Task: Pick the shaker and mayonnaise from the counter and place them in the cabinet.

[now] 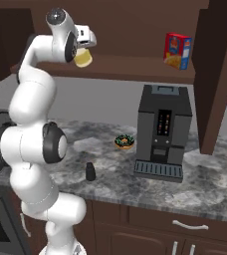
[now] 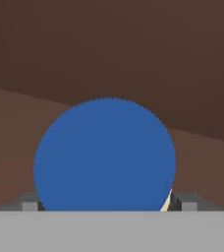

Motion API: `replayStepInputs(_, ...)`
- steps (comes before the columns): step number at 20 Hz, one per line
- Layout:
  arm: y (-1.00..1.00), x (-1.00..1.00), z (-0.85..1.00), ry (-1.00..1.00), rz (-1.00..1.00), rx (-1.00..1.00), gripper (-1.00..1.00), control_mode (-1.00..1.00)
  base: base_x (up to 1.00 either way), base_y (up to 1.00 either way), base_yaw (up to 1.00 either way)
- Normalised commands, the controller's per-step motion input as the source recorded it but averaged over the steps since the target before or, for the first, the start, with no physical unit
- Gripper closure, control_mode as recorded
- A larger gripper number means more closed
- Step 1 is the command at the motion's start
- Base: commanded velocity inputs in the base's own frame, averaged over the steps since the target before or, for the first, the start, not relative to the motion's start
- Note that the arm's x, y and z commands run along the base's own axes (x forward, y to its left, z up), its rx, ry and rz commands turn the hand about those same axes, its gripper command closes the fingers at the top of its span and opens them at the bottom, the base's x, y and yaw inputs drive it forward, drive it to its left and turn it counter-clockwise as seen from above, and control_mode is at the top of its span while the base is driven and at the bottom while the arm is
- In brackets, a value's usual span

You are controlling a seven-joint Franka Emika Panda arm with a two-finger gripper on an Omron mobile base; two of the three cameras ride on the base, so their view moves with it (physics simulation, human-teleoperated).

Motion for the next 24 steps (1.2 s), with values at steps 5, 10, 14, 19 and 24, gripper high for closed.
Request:
replayStepInputs(5,0.0,0.32,-0.35,0.0,0.0,-0.05,-1.0,-1.0,0.0,0.0,0.0)
replayStepInputs(10,0.0,0.12,-0.59,0.0,0.0,-0.05,-1.0,-1.0,0.0,0.0,0.0)
replayStepInputs(14,0.0,0.09,-0.78,0.0,0.0,-0.08,-1.0,-1.0,0.0,0.0,0.0)
replayStepInputs(19,0.0,0.0,-0.99,0.0,-0.01,-0.1,-1.0,-1.0,0.0,0.0,0.0)
replayStepInputs(24,0.0,0.03,-1.0,0.0,-0.02,-0.07,-1.0,-1.0,0.0,0.0,0.0)
